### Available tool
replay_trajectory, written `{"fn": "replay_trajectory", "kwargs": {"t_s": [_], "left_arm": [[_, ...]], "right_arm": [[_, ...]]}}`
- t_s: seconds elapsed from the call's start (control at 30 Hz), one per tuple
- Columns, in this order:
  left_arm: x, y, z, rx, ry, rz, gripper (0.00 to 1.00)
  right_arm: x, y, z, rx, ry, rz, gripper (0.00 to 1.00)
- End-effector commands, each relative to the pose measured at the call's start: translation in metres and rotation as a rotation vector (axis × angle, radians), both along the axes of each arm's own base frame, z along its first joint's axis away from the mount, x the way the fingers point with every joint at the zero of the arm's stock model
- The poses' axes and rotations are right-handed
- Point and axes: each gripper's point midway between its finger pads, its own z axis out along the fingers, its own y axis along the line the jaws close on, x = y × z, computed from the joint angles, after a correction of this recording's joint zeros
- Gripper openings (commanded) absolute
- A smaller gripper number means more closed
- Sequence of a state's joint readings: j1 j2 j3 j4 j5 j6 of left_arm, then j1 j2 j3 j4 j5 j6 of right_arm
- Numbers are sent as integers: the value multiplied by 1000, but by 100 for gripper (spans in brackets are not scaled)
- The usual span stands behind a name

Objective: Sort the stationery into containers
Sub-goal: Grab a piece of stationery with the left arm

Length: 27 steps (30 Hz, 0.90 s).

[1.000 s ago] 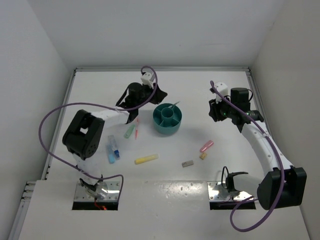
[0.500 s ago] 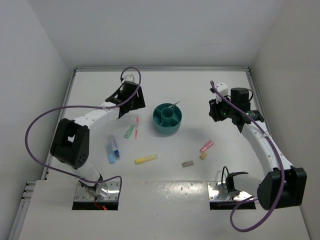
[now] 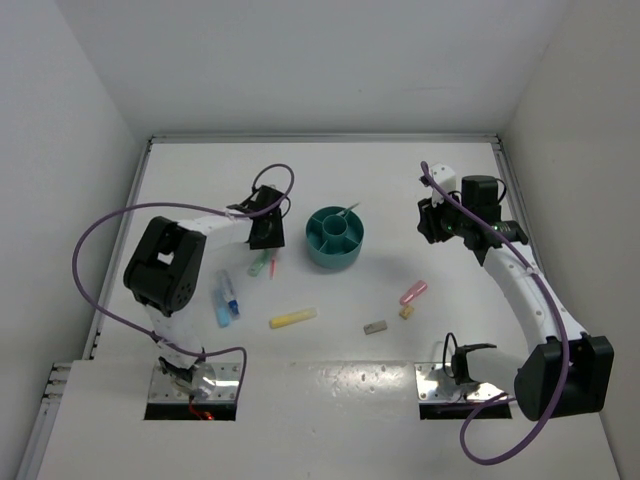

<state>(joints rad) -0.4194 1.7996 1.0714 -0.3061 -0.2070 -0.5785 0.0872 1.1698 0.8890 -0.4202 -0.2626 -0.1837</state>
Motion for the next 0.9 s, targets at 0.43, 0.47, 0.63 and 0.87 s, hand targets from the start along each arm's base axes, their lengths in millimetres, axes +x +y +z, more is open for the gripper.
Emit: {"fn": "replay_trajectory", "kwargs": {"t_s": [0.43, 0.47, 0.63, 0.87], "left_arm": [[16, -18, -5, 44, 0, -49, 37], [14, -17, -6, 50, 11, -49, 37], [7, -11, -12, 95, 37, -43, 26], [11, -13, -3, 84, 14, -42, 4]], "right_arm": [[9, 2, 23, 2, -82, 16, 37], [9, 2, 23, 2, -82, 16, 37], [9, 2, 23, 2, -82, 16, 37], [9, 2, 23, 2, -82, 16, 37]]}}
